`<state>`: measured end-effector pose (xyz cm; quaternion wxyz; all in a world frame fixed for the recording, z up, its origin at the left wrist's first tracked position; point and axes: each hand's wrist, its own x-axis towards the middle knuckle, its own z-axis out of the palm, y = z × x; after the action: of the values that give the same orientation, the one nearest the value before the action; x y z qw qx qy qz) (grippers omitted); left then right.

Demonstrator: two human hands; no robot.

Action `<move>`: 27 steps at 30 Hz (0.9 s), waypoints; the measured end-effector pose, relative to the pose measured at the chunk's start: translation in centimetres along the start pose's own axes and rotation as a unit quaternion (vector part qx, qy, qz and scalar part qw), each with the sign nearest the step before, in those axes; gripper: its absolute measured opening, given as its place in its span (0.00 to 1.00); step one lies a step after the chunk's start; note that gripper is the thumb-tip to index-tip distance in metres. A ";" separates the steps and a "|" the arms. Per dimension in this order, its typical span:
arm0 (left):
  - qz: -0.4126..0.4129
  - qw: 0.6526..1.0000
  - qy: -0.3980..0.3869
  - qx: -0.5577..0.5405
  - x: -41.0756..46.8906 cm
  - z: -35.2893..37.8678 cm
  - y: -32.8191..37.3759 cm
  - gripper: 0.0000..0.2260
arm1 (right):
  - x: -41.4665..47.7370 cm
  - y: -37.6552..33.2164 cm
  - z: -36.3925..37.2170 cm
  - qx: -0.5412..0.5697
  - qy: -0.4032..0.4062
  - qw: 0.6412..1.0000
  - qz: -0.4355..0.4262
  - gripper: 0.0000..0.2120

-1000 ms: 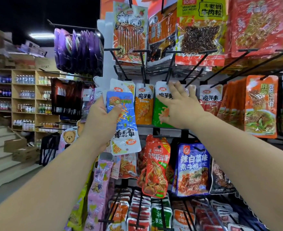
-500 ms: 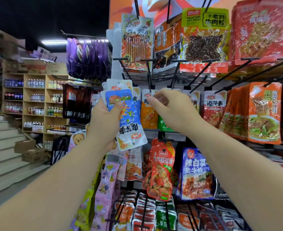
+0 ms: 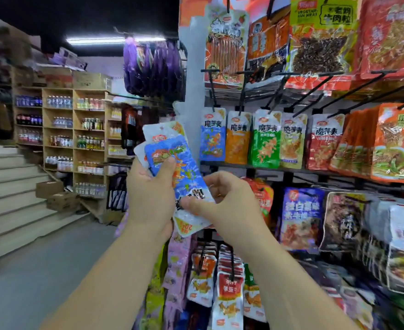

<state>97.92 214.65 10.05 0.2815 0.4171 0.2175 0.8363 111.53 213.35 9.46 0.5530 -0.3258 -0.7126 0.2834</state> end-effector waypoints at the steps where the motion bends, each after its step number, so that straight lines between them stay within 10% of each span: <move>1: -0.009 1.000 0.006 0.008 -0.5 -0.9 0.1 0.08 | -0.8 0.4 0.9 0.022 0.007 1.000 0.005 0.13; 14: -0.233 0.958 -0.156 0.055 -8.2 -13.4 -0.8 0.25 | -10.8 6.8 7.5 0.177 0.042 0.965 0.189 0.09; 27: -0.322 0.945 -0.064 -0.003 -13.4 -11.1 -2.4 0.17 | -13.7 10.5 5.7 0.190 0.045 0.948 0.253 0.06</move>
<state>96.17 206.26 -5.31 0.5504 0.3770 0.3187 0.6733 109.95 209.03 -8.17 0.5463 -0.3962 -0.5142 0.5294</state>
